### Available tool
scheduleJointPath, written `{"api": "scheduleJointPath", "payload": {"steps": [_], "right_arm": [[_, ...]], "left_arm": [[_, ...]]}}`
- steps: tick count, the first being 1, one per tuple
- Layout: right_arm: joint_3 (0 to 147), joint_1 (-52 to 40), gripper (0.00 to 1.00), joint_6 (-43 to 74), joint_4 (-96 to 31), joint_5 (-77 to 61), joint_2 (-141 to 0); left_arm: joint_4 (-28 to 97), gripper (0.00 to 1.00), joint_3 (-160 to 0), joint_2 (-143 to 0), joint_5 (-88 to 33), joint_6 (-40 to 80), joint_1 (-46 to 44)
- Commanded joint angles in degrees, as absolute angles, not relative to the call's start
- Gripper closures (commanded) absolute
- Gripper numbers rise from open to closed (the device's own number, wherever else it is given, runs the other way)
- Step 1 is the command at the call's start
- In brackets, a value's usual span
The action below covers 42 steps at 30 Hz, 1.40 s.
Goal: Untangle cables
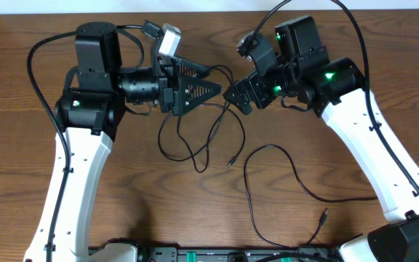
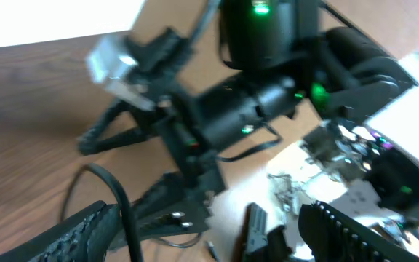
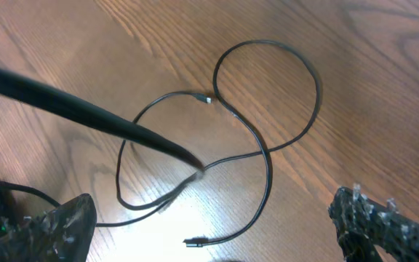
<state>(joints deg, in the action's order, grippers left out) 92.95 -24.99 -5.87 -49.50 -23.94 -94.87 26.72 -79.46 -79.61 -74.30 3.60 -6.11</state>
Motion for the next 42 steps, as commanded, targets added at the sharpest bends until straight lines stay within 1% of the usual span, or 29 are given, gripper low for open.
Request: {"api": "scheduleJointPath", "payload": {"steps": [1,3,4,6,7,10,14,20,24,29,35,38,39,42], "right_arm": [[93.67,-25.23,0.01,-6.09,-49.67,-24.12,-94.78],[93.67,-25.23,0.01,-6.09,-50.22,-24.12,-94.78],[93.67,-25.23,0.01,-6.09,-50.65,-24.12,-94.78],[93.67,-25.23,0.01,-6.11,-51.33,-24.1,-94.78],[93.67,-25.23,0.01,-6.15,-51.64,-24.1,-94.78],[93.67,-25.23,0.01,-6.35,-51.9,-24.12,-94.78],[93.67,-25.23,0.01,-6.31,-53.84,-24.1,-94.78],[93.65,-25.23,0.02,-6.24,-63.05,-24.1,-94.78],[93.41,-25.26,0.01,-2.42,-66.37,-24.1,-94.83],[91.57,-26.11,0.01,-0.64,-64.88,-23.64,-94.87],[85.95,-28.16,0.01,0.23,-59.07,-21.37,-95.09],[83.57,-29.47,0.02,5.65,-57.04,-18.39,-96.03],[83.13,-29.78,0.01,9.08,-56.49,-16.58,-96.4],[82.21,-30.17,0.01,27.09,-56.64,-8.49,-96.71]], "left_arm": [[27.75,0.16,-79.75,-79.31,-63.35,7.25,-5.91],[30.46,0.16,-79.75,-79.31,-51.59,10.35,-5.61],[33.78,0.16,-79.75,-79.31,-40.27,12.99,-5.37],[38.15,0.16,-79.75,-79.31,-28.42,13.87,-5.17],[40.07,0.16,-79.75,-79.31,-24.43,13.89,-5.15],[43.94,0.16,-79.75,-79.29,-18.94,13.87,-5.15],[47.59,0.16,-79.75,-79.31,-18.81,13.87,-5.15],[54.81,0.16,-79.75,-79.29,-19.0,13.82,-5.17],[58.11,0.16,-79.75,-79.29,-18.96,13.54,-5.15],[59.55,0.16,-79.75,-79.26,-18.96,10.2,-5.15],[59.05,0.17,-79.75,-77.54,-18.68,8.6,-5.15],[59.16,0.17,-79.75,-75.68,-18.55,8.6,-5.15],[59.33,0.17,-79.75,-74.91,-18.52,8.6,-5.17],[60.71,0.17,-79.75,-72.58,-18.52,8.62,-5.17]]}}
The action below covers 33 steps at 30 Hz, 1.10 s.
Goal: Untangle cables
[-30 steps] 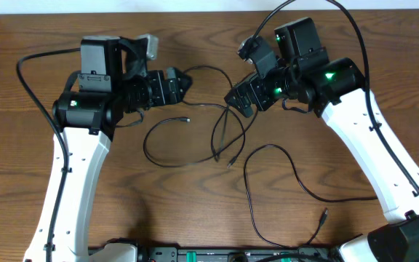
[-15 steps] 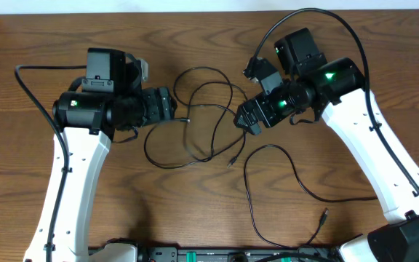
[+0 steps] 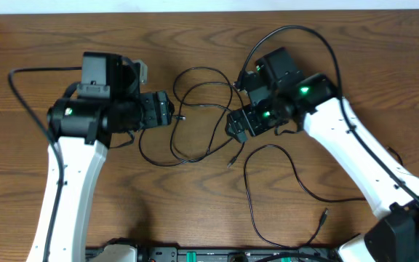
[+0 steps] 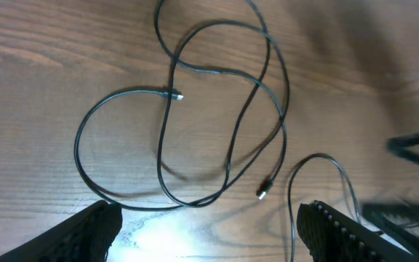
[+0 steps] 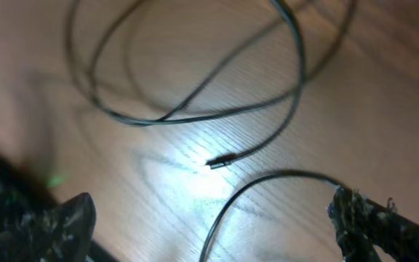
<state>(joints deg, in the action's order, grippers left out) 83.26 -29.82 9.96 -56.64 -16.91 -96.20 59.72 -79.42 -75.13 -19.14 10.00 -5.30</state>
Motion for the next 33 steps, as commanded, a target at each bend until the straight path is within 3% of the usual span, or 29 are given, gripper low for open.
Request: {"api": "scheduleJointPath", "payload": {"steps": [1,6,11,16,23,26,29,33], "right_arm": [[81.82,-30.15,0.01,34.52,-56.93,-6.33,-96.71],[80.18,-30.76,0.01,62.37,-57.04,-4.51,-96.71],[79.05,-31.79,0.01,77.73,-60.8,3.31,-96.71],[79.02,-32.14,0.01,88.55,-74.81,18.44,-96.71],[78.74,-32.64,0.01,110.65,-93.8,19.73,-96.71],[77.41,-33.61,0.01,113.08,-93.82,19.4,-96.71],[73.97,-35.0,0.13,112.33,-88.92,20.08,-96.71],[67.09,-37.65,0.22,102.78,-80.49,23.97,-96.71]], "left_arm": [[61.41,0.17,-79.75,-71.85,-18.55,8.62,-5.17],[65.01,0.17,-79.75,-69.47,-18.31,8.6,-5.17],[68.51,0.16,-79.72,-69.28,-18.33,8.1,-5.17],[70.81,0.17,-79.72,-69.3,-18.02,6.13,-5.15],[71.05,0.16,-79.72,-69.3,-17.28,5.56,-5.15],[71.09,0.16,-79.72,-69.3,-17.28,5.56,-5.17],[71.13,0.16,-79.72,-69.28,-17.28,5.54,-5.17],[71.18,0.16,-79.72,-69.28,-17.3,4.89,-5.17]]}}
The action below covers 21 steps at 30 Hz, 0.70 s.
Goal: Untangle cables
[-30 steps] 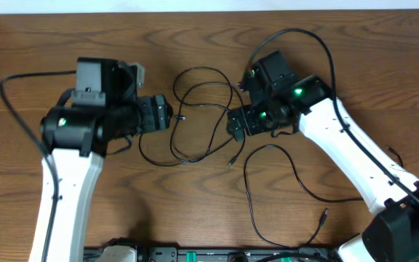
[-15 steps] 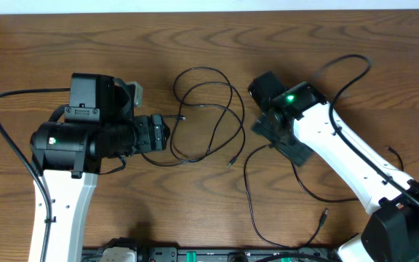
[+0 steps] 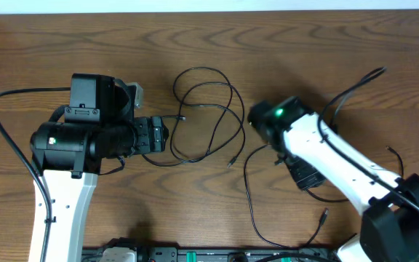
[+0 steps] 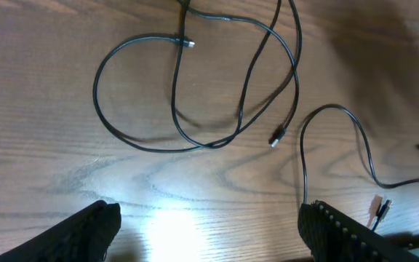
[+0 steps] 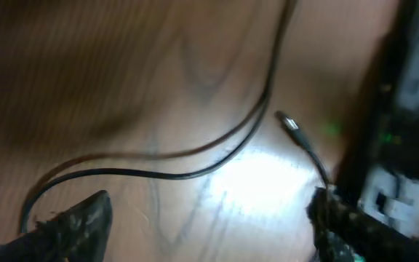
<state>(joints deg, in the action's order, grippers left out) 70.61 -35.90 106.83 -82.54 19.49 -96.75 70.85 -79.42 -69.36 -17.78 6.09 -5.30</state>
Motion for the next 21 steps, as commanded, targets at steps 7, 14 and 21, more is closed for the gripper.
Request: {"api": "scheduleJointPath", "payload": {"steps": [7,14,21], "right_arm": [[60.4,-40.25,0.12,94.48,-75.35,26.89,-96.71],[57.95,-41.01,0.05,74.24,-64.14,26.17,-96.71],[57.19,-41.32,0.01,52.27,-59.61,24.4,-96.71]], "left_arm": [[71.13,0.16,-79.72,-69.28,-17.28,4.69,-5.17],[71.16,0.16,-79.72,-69.28,-17.3,4.71,-5.17],[71.16,0.16,-79.72,-69.3,-17.3,4.71,-5.17]]}}
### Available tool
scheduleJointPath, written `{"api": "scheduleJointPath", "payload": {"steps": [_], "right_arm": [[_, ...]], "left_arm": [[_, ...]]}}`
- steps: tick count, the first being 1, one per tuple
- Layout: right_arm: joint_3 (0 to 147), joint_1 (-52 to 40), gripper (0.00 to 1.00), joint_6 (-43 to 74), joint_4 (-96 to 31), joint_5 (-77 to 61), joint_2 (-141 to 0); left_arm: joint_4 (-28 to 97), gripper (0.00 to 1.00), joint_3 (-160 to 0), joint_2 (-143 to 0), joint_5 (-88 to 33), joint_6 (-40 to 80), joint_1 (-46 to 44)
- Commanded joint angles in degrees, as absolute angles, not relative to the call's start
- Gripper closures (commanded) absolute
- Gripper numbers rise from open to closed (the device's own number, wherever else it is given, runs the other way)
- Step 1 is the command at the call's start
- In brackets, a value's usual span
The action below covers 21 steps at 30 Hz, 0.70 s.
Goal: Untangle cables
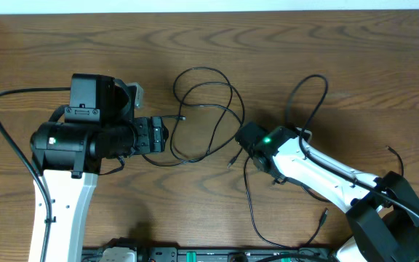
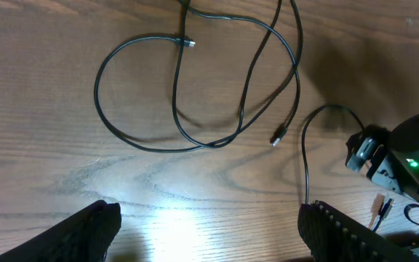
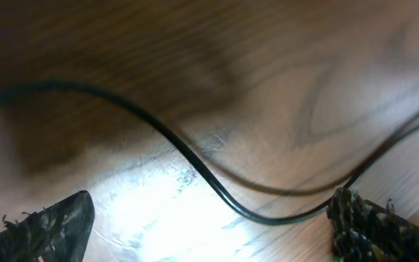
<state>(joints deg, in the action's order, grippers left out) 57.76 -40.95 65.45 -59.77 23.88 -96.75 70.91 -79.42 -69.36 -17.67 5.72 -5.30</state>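
A looped black cable (image 1: 208,109) lies mid-table, crossing itself, with one plug (image 2: 188,44) inside the loops and the other plug (image 2: 277,137) at their lower right. A second black cable (image 1: 247,191) runs from beside that plug toward the front edge. My left gripper (image 2: 209,244) stands open, left of the loops, with nothing in it. My right gripper (image 3: 209,236) is open and low over the table. The second cable (image 3: 195,164) passes close under it and runs to its right finger (image 3: 380,229).
The right arm's wrist (image 1: 259,143) sits over the top bend of the second cable. Its own black lead (image 1: 308,91) arcs above the table behind it. A rail (image 1: 195,255) with fittings runs along the front edge. A thin white wire shows at the far right.
The right arm has swung in and down. Its wrist was over the right half of the second cable and is now low at that cable's top bend. The left arm and the looped cable have not moved.
First both grippers were close together, raised over the table's middle, above the cables. Then they stood apart and open, with the looped cable lying flat between them. Later the left gripper was further left, and the right arm has shifted to the second cable.
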Motion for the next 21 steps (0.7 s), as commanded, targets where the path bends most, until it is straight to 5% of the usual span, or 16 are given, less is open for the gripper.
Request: {"api": "scheduleJointPath", "payload": {"steps": [1,21], "right_arm": [[57.19,-41.32,0.01,50.57,-59.61,23.97,-96.71],[45.71,-41.3,0.19,23.05,-45.04,22.35,-96.71]], "left_arm": [[71.16,0.16,-79.72,-69.28,-17.3,4.69,-5.17],[71.16,0.16,-79.72,-69.28,-17.3,4.47,-5.17]]}}
